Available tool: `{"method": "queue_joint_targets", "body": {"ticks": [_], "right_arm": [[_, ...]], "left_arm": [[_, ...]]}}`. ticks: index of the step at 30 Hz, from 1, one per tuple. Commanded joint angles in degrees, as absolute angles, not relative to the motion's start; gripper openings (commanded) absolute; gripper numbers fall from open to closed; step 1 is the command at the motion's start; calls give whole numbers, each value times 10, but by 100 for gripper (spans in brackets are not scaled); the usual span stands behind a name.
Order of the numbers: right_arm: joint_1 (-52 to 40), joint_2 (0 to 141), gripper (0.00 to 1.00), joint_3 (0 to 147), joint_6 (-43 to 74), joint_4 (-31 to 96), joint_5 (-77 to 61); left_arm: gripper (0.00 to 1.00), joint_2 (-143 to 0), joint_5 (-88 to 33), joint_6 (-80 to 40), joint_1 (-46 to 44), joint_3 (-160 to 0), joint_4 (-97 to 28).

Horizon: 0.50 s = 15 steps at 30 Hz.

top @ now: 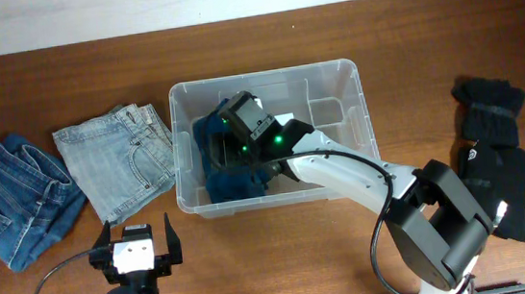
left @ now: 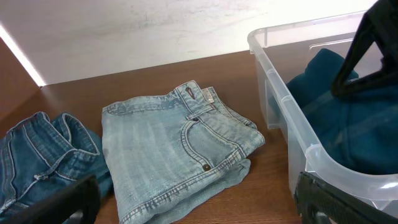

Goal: Pack container
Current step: 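Lower the teal sweater into the container's left side and release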

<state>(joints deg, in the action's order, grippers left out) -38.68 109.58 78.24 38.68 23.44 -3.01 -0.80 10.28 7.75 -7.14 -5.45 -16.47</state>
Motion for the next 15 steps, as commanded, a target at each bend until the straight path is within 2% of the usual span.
{"method": "queue_joint_targets", "body": {"ticks": [1,12,14,15], "right_arm": [[-370,1062,98,799,323,242,-28],[-370,1047,100,798,304,310,17],[-369,1047,94,798,304,327,48],[-366,1047,84,798,304,335,58]], "left_arm": [[100,-4,97,85,-69,-51,-162],[100,-4,97,85,-69,-51,-163],[100,-4,97,85,-69,-51,-163],[100,-4,97,85,-69,-51,-162]]}}
